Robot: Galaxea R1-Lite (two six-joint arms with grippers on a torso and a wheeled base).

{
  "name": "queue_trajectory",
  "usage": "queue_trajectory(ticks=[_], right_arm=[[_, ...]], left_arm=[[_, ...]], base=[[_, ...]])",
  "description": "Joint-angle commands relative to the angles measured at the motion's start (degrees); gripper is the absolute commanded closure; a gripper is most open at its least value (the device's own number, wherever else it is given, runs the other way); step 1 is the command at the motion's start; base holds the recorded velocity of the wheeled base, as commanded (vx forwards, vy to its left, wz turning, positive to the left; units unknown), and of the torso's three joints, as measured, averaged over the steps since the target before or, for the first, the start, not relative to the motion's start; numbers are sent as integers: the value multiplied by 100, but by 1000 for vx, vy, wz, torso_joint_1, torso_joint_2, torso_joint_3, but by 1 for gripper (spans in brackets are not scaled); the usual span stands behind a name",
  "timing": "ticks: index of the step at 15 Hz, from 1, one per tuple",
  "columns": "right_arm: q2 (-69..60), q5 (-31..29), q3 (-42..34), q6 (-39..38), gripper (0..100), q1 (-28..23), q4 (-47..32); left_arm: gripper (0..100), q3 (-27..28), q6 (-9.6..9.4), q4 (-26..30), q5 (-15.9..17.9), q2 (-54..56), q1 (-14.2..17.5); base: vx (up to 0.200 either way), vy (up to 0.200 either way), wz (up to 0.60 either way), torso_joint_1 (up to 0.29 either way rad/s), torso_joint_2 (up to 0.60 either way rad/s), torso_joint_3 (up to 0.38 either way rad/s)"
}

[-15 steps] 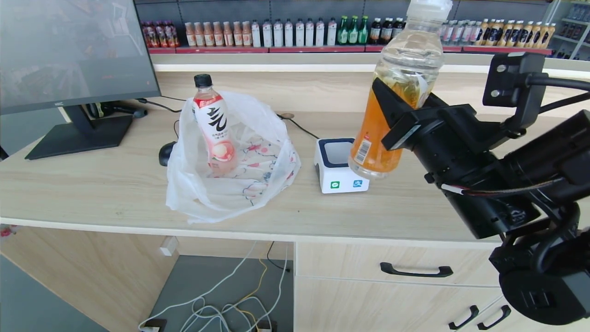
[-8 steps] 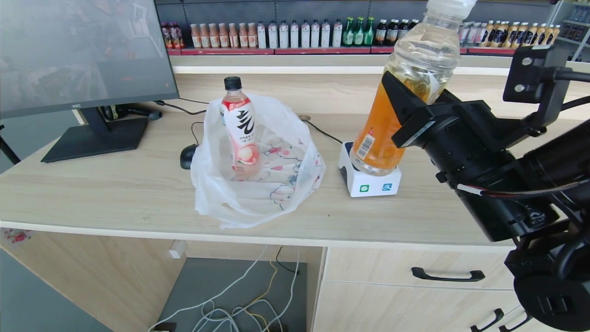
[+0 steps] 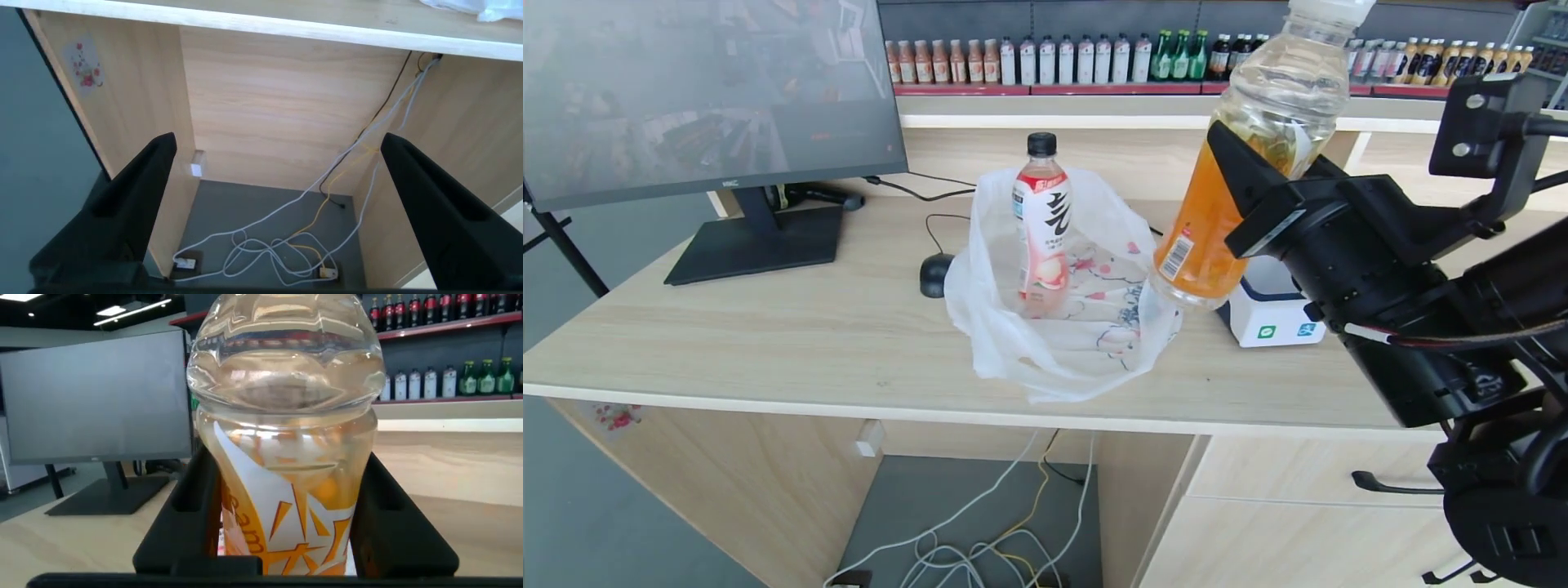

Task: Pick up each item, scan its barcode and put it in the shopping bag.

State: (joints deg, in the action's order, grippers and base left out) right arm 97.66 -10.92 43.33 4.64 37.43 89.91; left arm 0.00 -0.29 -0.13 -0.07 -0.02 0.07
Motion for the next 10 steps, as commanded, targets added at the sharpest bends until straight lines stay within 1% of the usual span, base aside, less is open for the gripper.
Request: queue_trajectory(ticks=[1,7,10], right_arm=[[8,2,62,1,100,-7,9],[95,2,106,-7,100,-16,9],[95,2,247,-7,100,-25,9]], left_arm=[[0,0,-6,-4,-1,2,1],[0,0,-6,-4,-1,2,1],[0,0,-6,-4,-1,2,1]], base=[[0,0,0,0,0,0],[0,0,0,0,0,0],[0,0,0,0,0,0]])
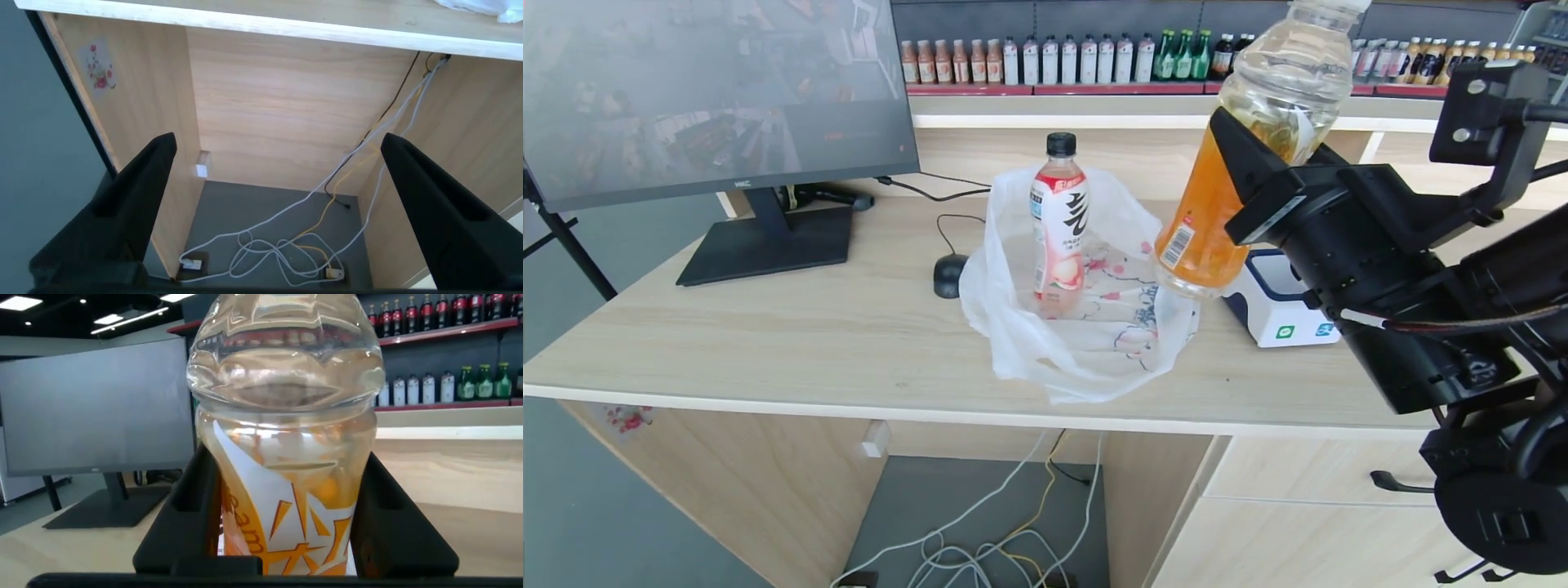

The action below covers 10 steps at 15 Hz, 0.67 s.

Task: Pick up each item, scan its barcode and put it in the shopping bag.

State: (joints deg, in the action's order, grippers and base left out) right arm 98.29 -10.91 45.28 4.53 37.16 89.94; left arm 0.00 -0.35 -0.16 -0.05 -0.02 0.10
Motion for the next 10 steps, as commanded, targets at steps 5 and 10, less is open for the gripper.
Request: queue_trajectory(ticks=[5,10], right_arm=[[489,1,517,-23,100,-262,6],[1245,1,1229,-49,100,-376,6]], left_arm=[[0,0,0,-2,-4,2,-1],[0,0,0,-2,-4,2,-1]], base=[[0,0,0,0,0,0],[0,0,0,0,0,0]])
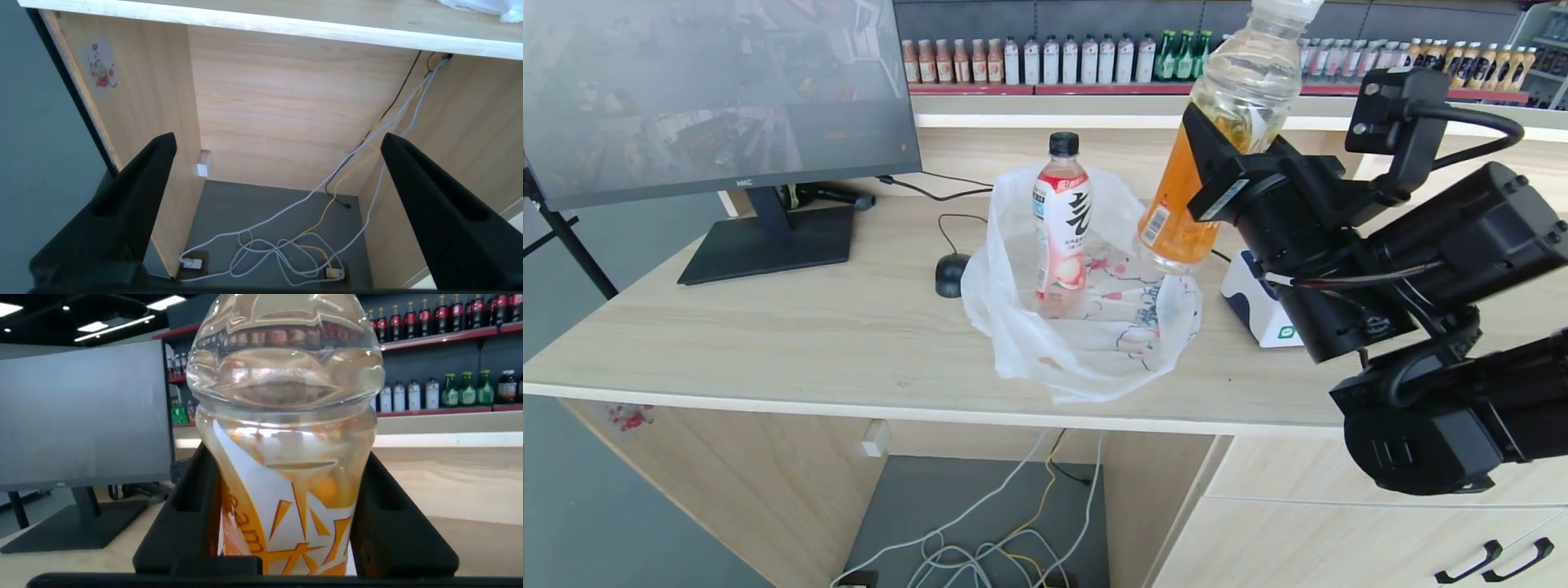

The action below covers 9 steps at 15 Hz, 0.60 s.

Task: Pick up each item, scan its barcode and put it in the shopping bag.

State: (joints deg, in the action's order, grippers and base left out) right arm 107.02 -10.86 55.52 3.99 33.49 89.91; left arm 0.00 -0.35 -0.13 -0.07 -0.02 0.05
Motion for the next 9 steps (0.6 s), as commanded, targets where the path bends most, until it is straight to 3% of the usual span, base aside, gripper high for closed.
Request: queue_trajectory(ticks=[1,9], right_arm=[[469,-4,284,6,100,-9,9],[935,5,513,6,100,79,9]], left_arm=[[0,0,0,-4,-1,2,4],[0,0,0,-4,-1,2,4]], base=[[0,0,0,0,0,0],[0,0,0,0,0,0]])
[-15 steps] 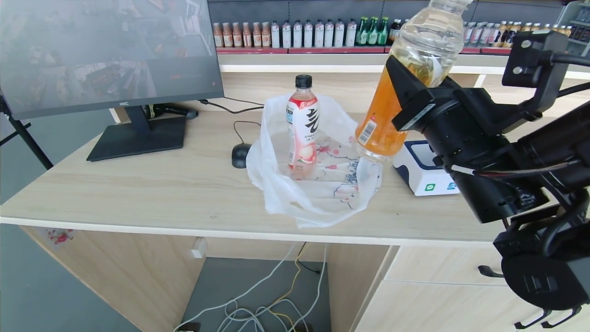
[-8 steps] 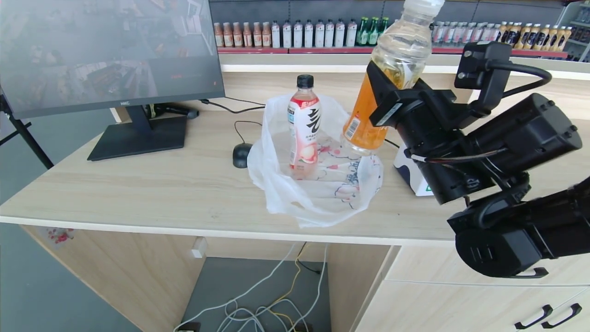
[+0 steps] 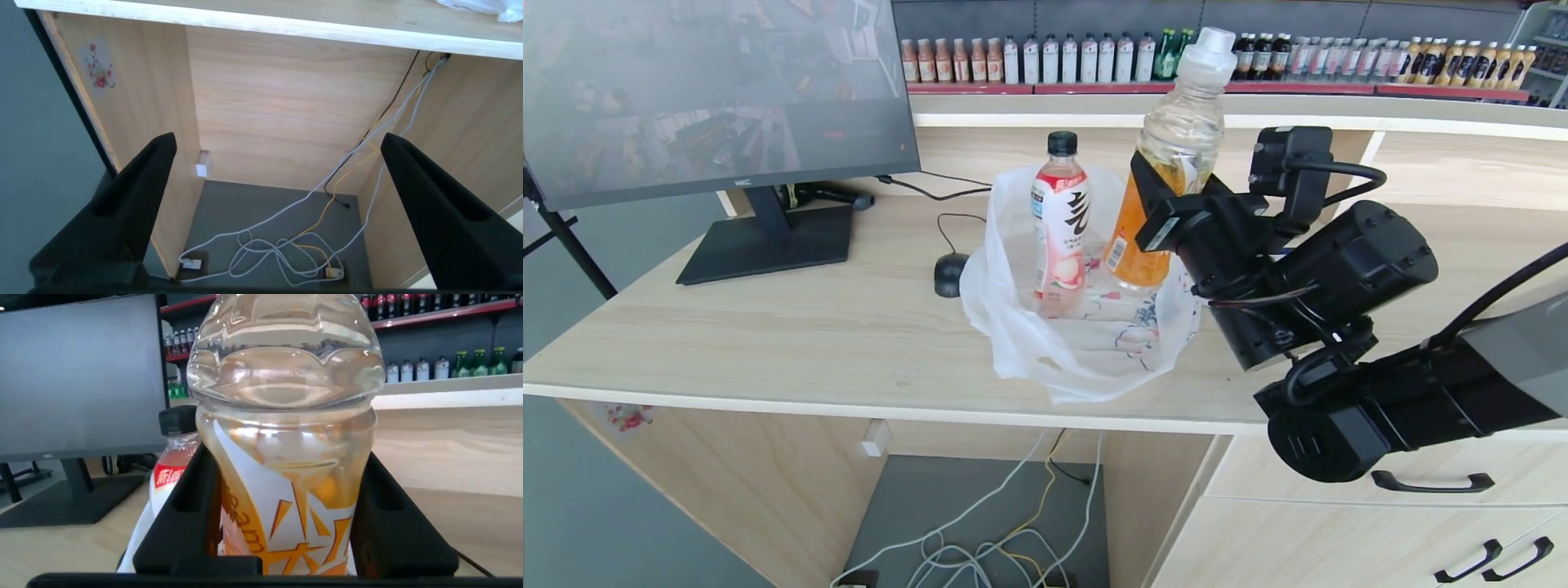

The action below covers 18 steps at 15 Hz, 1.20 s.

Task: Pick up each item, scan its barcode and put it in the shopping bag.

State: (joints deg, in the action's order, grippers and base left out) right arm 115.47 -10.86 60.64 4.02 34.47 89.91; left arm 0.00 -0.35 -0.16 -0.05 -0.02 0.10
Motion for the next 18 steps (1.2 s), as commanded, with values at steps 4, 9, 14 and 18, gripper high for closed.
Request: queue_trajectory(ticks=[4,9,14,18], right_arm=[[266,14,1,-7,100,-37,9],[591,58,150,222,100,-292,9],[758,242,273,362,100,-354,9],[828,251,370,503,100,-371,9]], left_arm=[[0,0,0,-2,5,2,-1],[0,0,0,-2,-4,2,-1],[0,0,0,-2,-4,2,-1],[0,0,0,-2,-4,2,-1]], base=[[0,0,0,0,0,0],[0,0,0,0,0,0],[0,0,0,0,0,0],[0,0,0,0,0,0]])
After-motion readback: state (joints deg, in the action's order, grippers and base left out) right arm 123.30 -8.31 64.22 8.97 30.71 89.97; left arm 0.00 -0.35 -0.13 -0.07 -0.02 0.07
